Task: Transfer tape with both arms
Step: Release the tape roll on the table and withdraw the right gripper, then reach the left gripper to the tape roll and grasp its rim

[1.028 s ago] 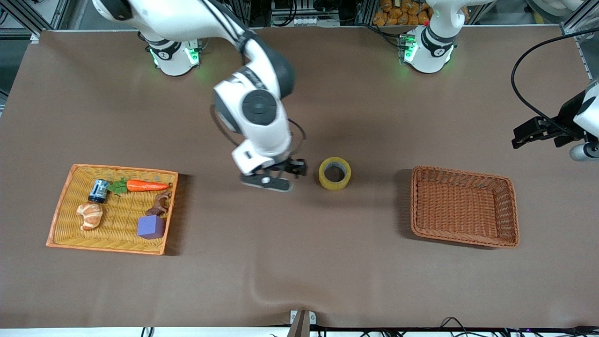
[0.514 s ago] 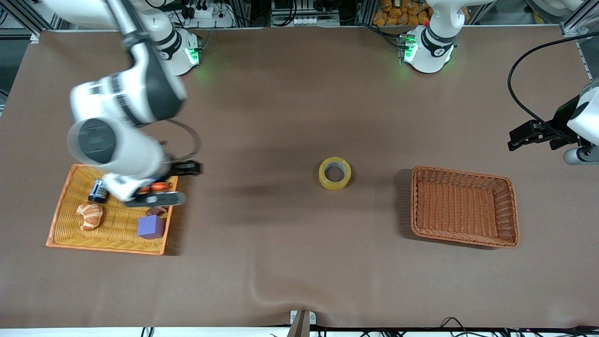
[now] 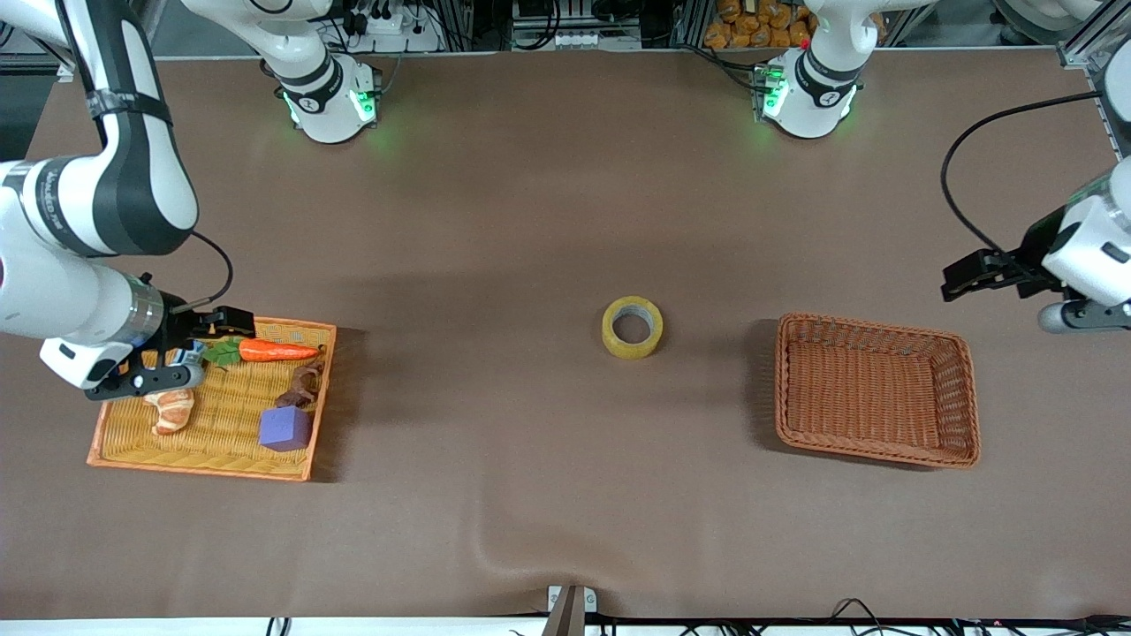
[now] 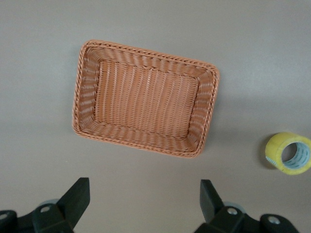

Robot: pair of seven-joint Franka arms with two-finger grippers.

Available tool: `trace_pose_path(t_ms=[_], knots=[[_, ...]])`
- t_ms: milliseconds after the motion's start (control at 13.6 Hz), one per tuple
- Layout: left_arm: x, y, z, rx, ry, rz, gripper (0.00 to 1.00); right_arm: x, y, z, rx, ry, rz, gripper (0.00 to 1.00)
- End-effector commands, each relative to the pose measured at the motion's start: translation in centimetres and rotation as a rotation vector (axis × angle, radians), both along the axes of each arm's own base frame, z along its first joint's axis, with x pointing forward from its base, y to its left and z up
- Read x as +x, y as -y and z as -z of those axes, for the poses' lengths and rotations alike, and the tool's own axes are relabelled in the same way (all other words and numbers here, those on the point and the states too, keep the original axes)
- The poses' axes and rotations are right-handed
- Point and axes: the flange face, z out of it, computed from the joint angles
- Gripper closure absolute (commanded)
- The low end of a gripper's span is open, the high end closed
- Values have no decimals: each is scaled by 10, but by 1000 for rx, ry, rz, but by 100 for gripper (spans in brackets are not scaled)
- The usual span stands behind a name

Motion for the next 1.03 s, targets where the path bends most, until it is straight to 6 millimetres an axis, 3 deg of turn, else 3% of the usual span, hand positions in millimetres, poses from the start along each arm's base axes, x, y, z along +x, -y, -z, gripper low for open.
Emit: trace_pose_path(t_ms=[0,147,294,514,661,954], knots=[[0,43,9,-3,-6,-74,0,-35,9,-22,0,24,8,0],[-5,91,20,-49,-44,-200,0,-53,13,-34,-14,33,12,0],[-6,147,45,-38,-63,-258,0,-57,31,-49,-17,53,47,0],[-15,212,85,-39,-118,-300,0,-57,33,-65,-19,56,52,0],[-25,246,125,-26,-171,-308,0,-50,32,-88,-21,97,52,0],[-66,283,216,-22,-145,-452,0,-49,30,-122,-24,99,291,0]])
